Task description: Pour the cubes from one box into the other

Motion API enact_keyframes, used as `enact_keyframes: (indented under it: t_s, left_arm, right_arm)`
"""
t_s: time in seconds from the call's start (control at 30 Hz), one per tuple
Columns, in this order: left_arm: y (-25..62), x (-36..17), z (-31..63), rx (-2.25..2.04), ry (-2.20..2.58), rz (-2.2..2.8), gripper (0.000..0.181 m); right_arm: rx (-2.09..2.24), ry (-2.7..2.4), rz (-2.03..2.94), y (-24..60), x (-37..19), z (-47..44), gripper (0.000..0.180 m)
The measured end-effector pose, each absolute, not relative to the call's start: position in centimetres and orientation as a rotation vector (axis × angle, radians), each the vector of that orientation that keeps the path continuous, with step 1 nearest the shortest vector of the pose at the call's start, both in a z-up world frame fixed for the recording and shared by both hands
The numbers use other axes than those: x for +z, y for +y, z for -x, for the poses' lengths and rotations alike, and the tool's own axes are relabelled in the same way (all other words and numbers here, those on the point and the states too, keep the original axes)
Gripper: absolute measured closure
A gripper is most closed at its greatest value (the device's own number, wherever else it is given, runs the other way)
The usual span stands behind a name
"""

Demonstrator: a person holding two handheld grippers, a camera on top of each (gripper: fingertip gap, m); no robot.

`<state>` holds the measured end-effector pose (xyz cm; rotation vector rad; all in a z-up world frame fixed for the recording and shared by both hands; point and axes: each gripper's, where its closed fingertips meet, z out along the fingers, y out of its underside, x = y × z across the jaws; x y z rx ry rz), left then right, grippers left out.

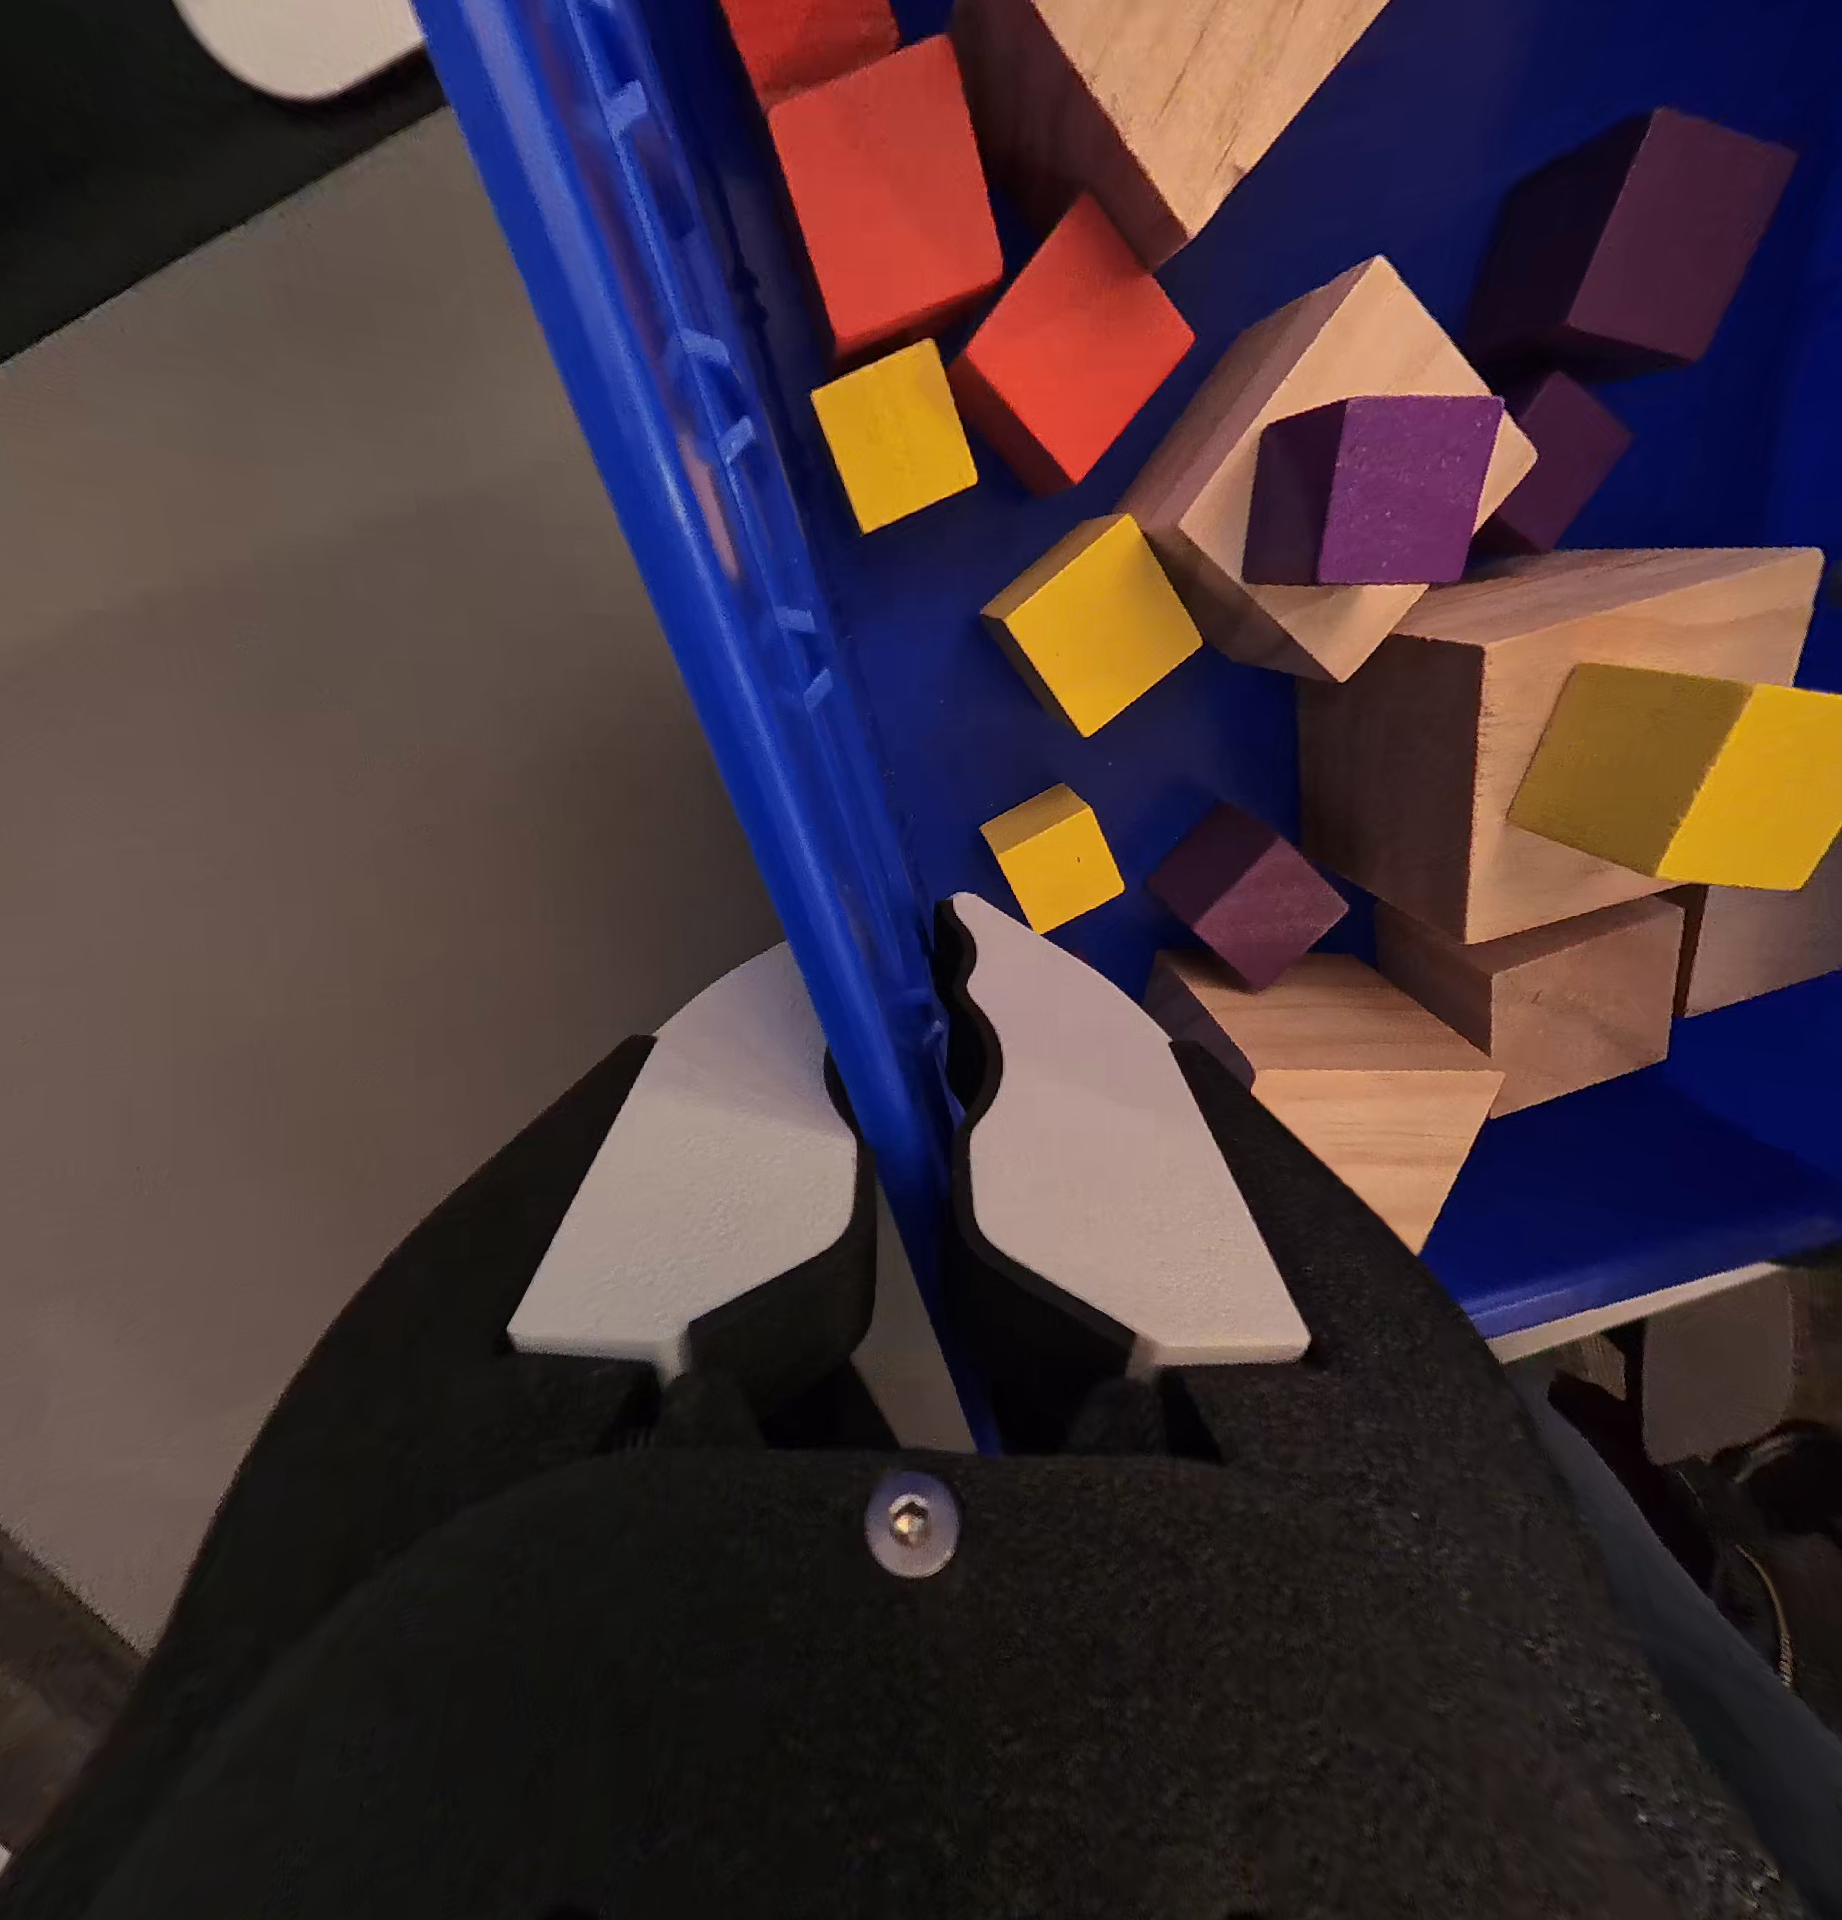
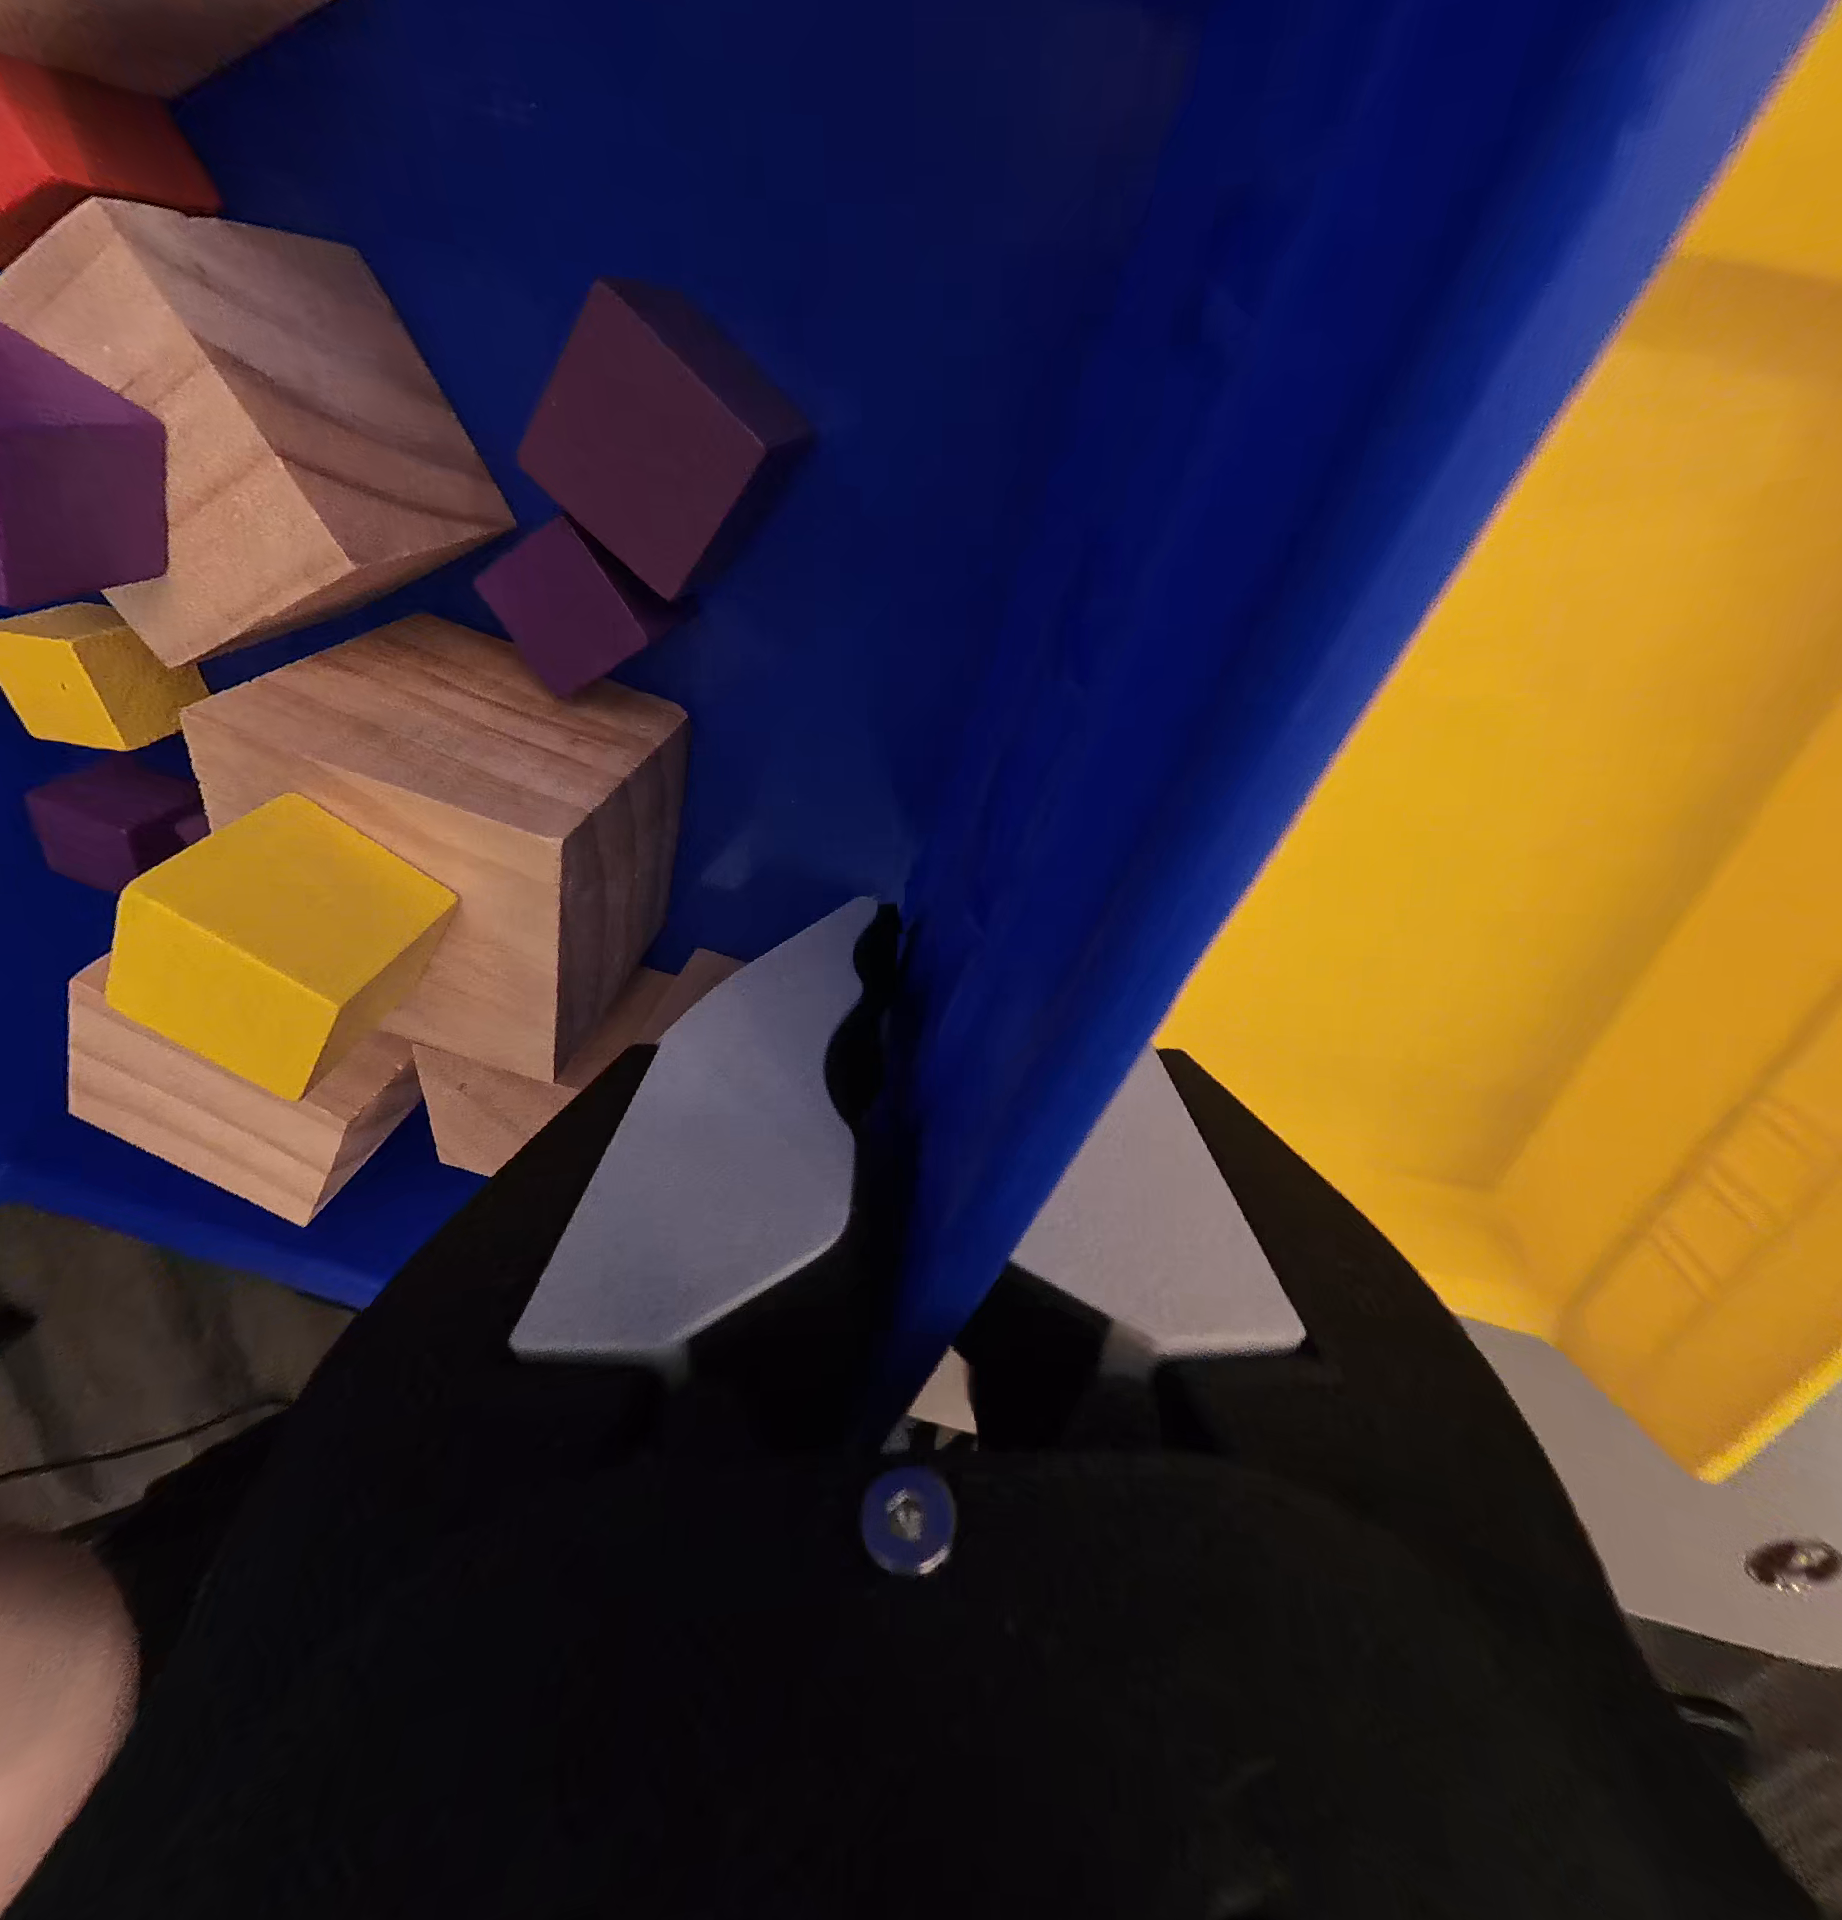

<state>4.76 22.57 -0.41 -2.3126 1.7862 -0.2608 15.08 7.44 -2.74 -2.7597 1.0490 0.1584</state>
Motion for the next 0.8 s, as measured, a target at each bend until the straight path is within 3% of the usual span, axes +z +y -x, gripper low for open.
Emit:
enact_keyframes:
  t_s: [0.23, 0.5, 0.8]
  left_arm:
    - [20.5, -0.1, -5.3, -0.25, 1.806, 2.266, 0.172]
    - [23.1, 4.6, -7.8, -0.212, 1.75, 2.218, 0.172]
    - [19.6, 6.5, -10.5, -0.28, 1.814, 2.303, 0.173]
  right_arm:
    - [0.152, 1.035, 2.744, 5.2, -2.8, -15.7, 0.174]
    - [0.114, 0.994, 2.682, 8.2, 1.3, -18.3, 0.174]
    - [0.137, 1.089, 2.744, 4.2, 4.2, -20.1, 0.174]
